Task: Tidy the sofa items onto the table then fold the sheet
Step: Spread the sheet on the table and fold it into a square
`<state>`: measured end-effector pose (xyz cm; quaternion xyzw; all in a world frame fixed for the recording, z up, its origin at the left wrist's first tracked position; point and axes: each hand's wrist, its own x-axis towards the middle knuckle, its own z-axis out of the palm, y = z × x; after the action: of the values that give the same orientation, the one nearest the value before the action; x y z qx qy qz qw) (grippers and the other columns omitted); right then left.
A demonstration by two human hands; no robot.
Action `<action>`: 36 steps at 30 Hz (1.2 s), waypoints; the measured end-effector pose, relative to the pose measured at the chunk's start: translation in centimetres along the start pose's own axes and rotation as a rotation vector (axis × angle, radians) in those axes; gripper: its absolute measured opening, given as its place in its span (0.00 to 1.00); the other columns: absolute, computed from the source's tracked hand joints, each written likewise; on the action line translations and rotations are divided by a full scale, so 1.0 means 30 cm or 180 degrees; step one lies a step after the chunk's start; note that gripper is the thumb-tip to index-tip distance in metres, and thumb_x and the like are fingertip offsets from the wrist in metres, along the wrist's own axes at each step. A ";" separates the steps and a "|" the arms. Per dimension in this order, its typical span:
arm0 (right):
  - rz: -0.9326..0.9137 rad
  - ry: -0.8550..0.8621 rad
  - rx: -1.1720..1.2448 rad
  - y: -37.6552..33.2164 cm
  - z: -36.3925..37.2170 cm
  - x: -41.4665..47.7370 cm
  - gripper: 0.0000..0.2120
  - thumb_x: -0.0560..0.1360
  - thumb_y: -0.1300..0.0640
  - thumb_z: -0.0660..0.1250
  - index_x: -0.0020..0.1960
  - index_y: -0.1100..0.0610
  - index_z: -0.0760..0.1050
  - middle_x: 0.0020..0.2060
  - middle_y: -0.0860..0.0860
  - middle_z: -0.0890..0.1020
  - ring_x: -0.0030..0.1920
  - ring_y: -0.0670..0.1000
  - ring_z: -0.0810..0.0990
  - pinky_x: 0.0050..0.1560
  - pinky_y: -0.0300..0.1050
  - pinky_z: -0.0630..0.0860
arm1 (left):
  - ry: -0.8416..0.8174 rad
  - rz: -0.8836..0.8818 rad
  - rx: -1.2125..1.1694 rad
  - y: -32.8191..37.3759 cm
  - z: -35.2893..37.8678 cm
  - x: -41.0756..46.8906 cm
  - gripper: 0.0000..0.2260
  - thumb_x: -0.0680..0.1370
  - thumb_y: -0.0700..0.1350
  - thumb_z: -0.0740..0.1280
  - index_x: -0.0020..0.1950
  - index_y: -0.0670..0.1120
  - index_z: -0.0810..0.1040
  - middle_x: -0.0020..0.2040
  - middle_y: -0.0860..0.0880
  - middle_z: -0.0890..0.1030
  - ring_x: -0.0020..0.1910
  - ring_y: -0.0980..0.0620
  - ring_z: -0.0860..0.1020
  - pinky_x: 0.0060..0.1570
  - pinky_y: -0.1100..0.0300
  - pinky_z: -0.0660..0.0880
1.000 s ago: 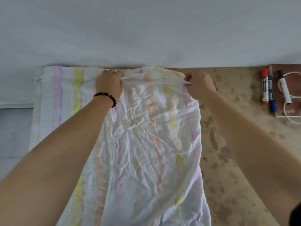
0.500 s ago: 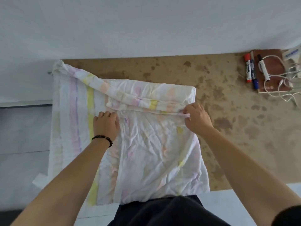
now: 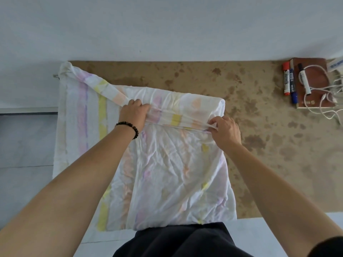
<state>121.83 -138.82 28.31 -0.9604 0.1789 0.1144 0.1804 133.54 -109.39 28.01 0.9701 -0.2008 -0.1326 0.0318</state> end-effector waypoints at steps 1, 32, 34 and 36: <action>-0.0007 0.0017 0.0001 0.000 -0.006 0.004 0.06 0.74 0.55 0.70 0.51 0.51 0.80 0.44 0.49 0.77 0.51 0.54 0.75 0.47 0.43 0.66 | -0.0146 0.0012 -0.0025 -0.002 0.000 0.005 0.15 0.79 0.40 0.62 0.65 0.49 0.75 0.51 0.45 0.77 0.52 0.43 0.73 0.44 0.53 0.69; 0.0361 0.0648 0.0609 0.017 -0.053 0.002 0.04 0.79 0.57 0.60 0.47 0.53 0.65 0.35 0.48 0.76 0.31 0.56 0.73 0.30 0.45 0.65 | 0.0576 -0.0143 -0.0344 -0.014 0.057 -0.114 0.07 0.76 0.40 0.65 0.50 0.40 0.80 0.45 0.42 0.79 0.45 0.41 0.75 0.39 0.49 0.73; 0.0007 0.0790 0.0479 0.035 -0.054 -0.018 0.02 0.78 0.62 0.61 0.48 0.58 0.68 0.41 0.52 0.74 0.31 0.60 0.72 0.31 0.46 0.65 | 0.0767 -0.0318 -0.0614 -0.020 0.045 -0.122 0.07 0.76 0.40 0.65 0.50 0.41 0.81 0.45 0.43 0.80 0.45 0.41 0.76 0.39 0.50 0.74; -0.0182 0.0440 0.0123 0.052 -0.058 -0.034 0.02 0.79 0.62 0.62 0.50 0.60 0.70 0.45 0.55 0.74 0.33 0.62 0.74 0.32 0.48 0.68 | 0.0962 -0.0522 -0.0755 -0.032 0.037 -0.126 0.06 0.75 0.40 0.65 0.49 0.41 0.80 0.42 0.43 0.80 0.43 0.40 0.76 0.37 0.52 0.72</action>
<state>120.58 -140.55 29.69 -0.9671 0.1656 0.0392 0.1893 130.27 -107.03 27.76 0.9815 -0.0972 -0.0105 0.1647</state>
